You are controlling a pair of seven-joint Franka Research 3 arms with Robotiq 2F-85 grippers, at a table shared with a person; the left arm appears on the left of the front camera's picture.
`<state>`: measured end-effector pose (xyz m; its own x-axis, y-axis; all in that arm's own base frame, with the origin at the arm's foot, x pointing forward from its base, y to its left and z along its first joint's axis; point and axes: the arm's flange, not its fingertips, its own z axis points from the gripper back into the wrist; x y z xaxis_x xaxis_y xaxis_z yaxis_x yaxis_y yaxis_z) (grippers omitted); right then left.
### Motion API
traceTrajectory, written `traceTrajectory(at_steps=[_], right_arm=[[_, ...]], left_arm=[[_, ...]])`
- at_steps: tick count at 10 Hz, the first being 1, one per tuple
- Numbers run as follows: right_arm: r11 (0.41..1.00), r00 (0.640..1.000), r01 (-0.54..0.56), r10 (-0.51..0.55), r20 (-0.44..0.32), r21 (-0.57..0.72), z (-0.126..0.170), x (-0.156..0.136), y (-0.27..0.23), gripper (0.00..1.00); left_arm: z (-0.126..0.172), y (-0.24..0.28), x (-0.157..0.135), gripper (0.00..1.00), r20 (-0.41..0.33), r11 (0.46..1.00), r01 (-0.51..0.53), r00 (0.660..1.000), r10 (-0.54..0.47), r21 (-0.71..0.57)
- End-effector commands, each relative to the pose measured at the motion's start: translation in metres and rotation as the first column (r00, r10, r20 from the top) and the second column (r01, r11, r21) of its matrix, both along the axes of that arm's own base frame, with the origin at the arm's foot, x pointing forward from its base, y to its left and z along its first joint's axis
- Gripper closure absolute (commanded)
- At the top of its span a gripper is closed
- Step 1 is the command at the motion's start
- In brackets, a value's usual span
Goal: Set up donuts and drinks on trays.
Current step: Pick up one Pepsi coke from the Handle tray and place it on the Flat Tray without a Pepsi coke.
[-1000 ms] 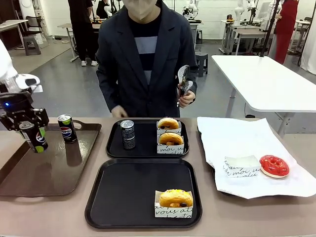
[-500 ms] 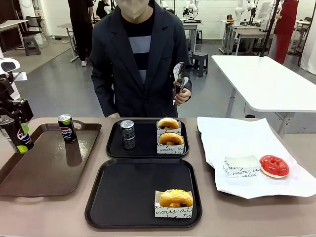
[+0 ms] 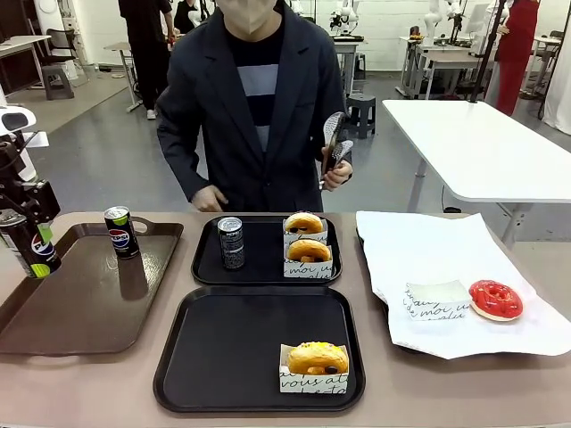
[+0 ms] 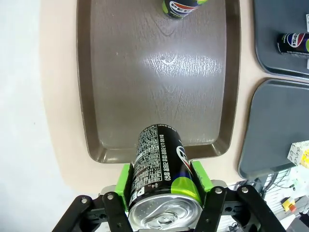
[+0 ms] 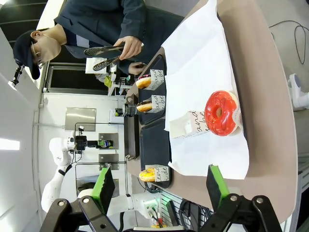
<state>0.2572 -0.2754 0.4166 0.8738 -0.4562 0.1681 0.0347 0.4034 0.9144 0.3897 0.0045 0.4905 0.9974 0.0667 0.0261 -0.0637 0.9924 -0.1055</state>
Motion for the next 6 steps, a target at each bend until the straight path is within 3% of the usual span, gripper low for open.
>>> traceTrajectory(at_steps=[1,2,3,6], right_arm=[[1.0,1.0,-0.009,0.009,-0.002,0.002,0.001,-0.001,-0.001,0.0],[1.0,1.0,-0.009,0.009,-0.002,0.002,0.001,-0.001,-0.001,0.0],[1.0,1.0,-0.009,0.009,-0.002,0.002,0.001,-0.001,-0.001,0.0],[1.0,1.0,-0.009,0.009,-0.002,0.002,0.001,-0.001,-0.001,0.0]], left_arm=[[0.0,0.0,0.0,0.41,0.0,1.0,0.0,1.0,0.0,0.0],[0.001,-0.019,-0.014,0.41,0.101,0.985,0.174,0.979,-0.174,0.013],[0.005,-0.039,-0.028,0.41,0.141,0.966,0.255,0.956,-0.257,0.029],[0.018,-0.09,-0.056,0.41,0.187,0.911,0.398,0.892,-0.411,0.104]])
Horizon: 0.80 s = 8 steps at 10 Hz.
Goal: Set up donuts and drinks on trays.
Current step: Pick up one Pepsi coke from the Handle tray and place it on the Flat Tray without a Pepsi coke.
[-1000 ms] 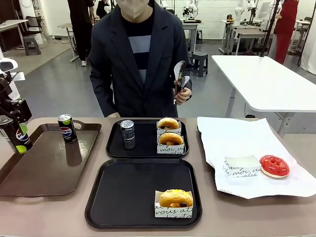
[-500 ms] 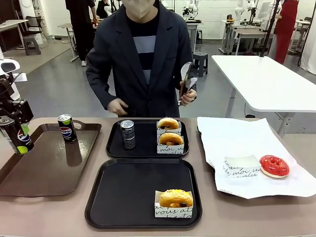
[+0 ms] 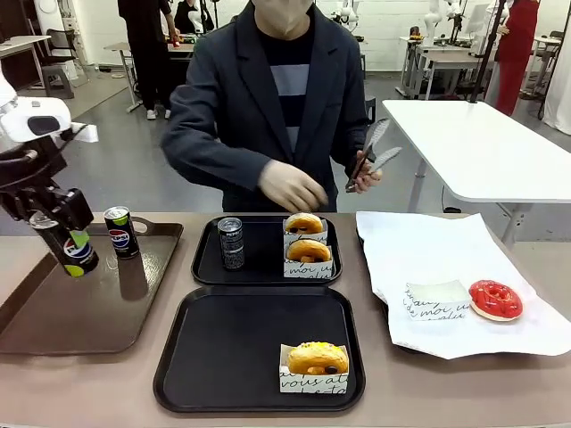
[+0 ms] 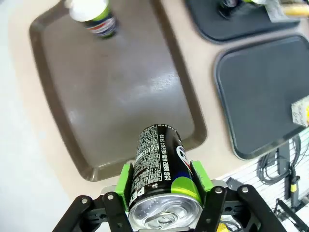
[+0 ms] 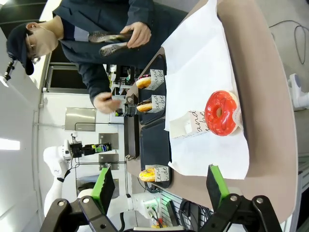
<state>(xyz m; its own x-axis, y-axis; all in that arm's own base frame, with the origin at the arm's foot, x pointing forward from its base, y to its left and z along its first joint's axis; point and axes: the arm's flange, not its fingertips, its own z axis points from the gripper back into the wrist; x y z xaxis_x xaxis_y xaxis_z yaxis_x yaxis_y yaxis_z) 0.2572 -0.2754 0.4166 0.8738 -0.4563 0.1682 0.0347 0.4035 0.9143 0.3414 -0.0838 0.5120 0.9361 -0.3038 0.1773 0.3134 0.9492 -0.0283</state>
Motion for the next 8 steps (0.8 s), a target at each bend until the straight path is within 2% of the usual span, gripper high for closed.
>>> traceTrajectory(at_steps=[1,5,7,8], right_arm=[[1.0,1.0,-0.009,0.009,-0.002,0.002,0.001,-0.001,-0.001,0.0],[1.0,1.0,-0.009,0.009,-0.002,0.002,0.001,-0.001,-0.001,0.0],[1.0,1.0,-0.009,0.009,-0.002,0.002,0.001,-0.001,-0.001,0.0],[1.0,1.0,-0.009,0.009,-0.002,0.002,0.001,-0.001,-0.001,0.0]], left_arm=[[-0.003,-0.016,-0.018,0.41,0.051,0.996,0.092,0.994,-0.093,0.016],[-0.009,-0.028,-0.038,0.41,0.035,0.987,0.158,0.987,-0.159,0.026],[-0.019,-0.031,-0.047,0.41,0.011,0.977,0.141,0.989,-0.145,0.158],[-0.011,-0.034,-0.035,0.41,0.015,0.991,0.129,0.991,-0.13,0.042]])
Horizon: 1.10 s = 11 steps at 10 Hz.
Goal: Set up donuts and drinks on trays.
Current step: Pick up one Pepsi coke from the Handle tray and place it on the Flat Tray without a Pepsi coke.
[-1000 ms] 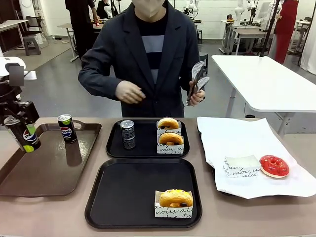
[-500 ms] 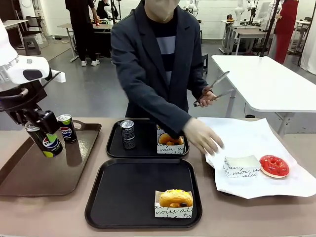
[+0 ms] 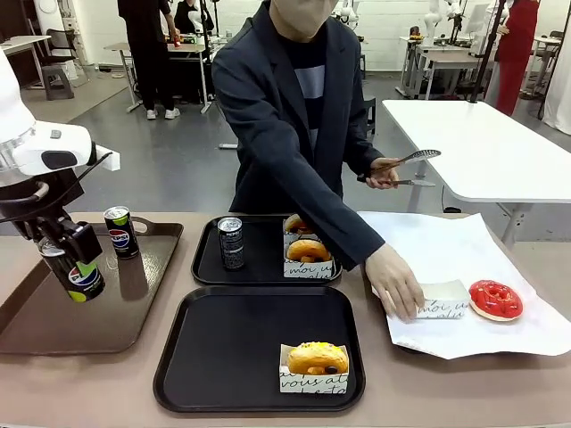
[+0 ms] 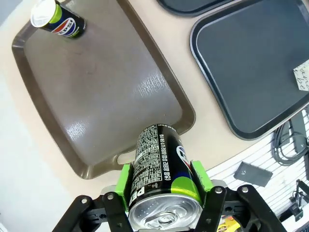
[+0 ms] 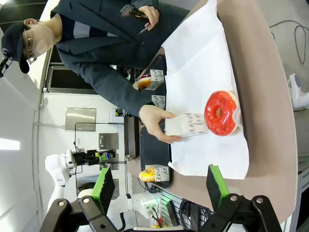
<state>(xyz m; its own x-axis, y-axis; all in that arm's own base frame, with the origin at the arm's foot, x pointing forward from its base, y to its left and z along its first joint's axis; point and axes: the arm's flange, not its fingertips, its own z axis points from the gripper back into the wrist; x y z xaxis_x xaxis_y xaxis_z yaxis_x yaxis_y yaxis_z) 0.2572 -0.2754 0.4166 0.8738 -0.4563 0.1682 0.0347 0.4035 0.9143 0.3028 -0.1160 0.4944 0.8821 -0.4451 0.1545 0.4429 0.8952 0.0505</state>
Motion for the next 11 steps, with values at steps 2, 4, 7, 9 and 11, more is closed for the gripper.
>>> traceTrajectory(at_steps=[2,4,7,9,11], right_arm=[[1.0,1.0,-0.009,0.009,-0.002,0.002,0.001,-0.001,-0.001,0.0],[1.0,1.0,-0.009,0.009,-0.002,0.002,0.001,-0.001,-0.001,0.0],[1.0,1.0,-0.009,0.009,-0.002,0.002,0.001,-0.001,-0.001,0.0],[1.0,1.0,-0.009,0.009,-0.002,0.002,0.001,-0.001,-0.001,0.0],[1.0,1.0,-0.009,0.009,-0.002,0.002,0.001,-0.001,-0.001,0.0]], left_arm=[[0.007,-0.002,0.003,0.41,0.006,0.999,-0.009,1.0,0.01,-0.041],[0.007,-0.002,0.003,0.41,0.006,0.999,-0.009,1.0,0.01,-0.041],[0.005,-0.024,0.007,0.41,0.049,0.999,0.033,0.998,-0.032,-0.019],[0.015,-0.053,0.012,0.41,0.075,0.997,0.061,0.996,-0.057,-0.057],[0.023,-0.084,0.017,0.41,0.046,0.992,0.078,0.996,-0.074,-0.097]])
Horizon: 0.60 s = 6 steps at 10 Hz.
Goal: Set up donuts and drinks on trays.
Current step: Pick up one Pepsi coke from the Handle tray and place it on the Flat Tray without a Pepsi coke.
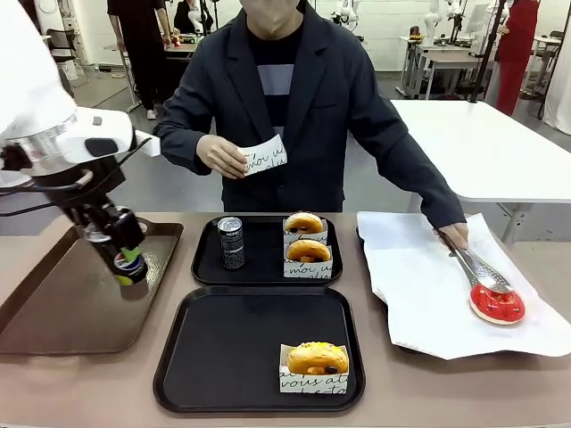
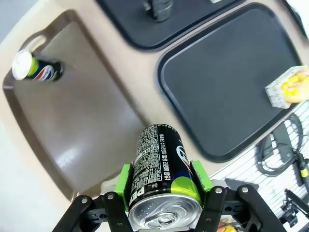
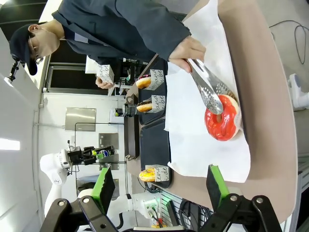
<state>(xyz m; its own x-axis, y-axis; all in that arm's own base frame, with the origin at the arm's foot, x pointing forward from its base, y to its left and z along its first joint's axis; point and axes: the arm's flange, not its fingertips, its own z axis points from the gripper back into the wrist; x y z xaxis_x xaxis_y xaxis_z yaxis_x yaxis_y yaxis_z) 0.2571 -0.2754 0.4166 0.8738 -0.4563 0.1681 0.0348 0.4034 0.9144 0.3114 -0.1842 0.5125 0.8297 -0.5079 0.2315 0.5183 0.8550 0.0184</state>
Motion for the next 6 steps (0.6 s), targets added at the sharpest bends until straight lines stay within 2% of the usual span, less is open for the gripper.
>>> traceTrajectory(at_steps=[1,2,6], right_arm=[[1.0,1.0,-0.009,0.009,-0.002,0.002,0.001,-0.001,-0.001,0.0],[1.0,1.0,-0.009,0.009,-0.002,0.002,0.001,-0.001,-0.001,0.0],[1.0,1.0,-0.009,0.009,-0.002,0.002,0.001,-0.001,-0.001,0.0]], left_arm=[[0.008,-0.033,0.015,0.41,-0.049,0.999,-0.005,0.999,0.002,-0.043],[0.008,-0.052,0.022,0.41,-0.081,0.998,0.013,0.997,-0.018,-0.06],[-0.008,-0.111,0.033,0.41,-0.124,0.997,0.062,0.99,-0.067,-0.044]])
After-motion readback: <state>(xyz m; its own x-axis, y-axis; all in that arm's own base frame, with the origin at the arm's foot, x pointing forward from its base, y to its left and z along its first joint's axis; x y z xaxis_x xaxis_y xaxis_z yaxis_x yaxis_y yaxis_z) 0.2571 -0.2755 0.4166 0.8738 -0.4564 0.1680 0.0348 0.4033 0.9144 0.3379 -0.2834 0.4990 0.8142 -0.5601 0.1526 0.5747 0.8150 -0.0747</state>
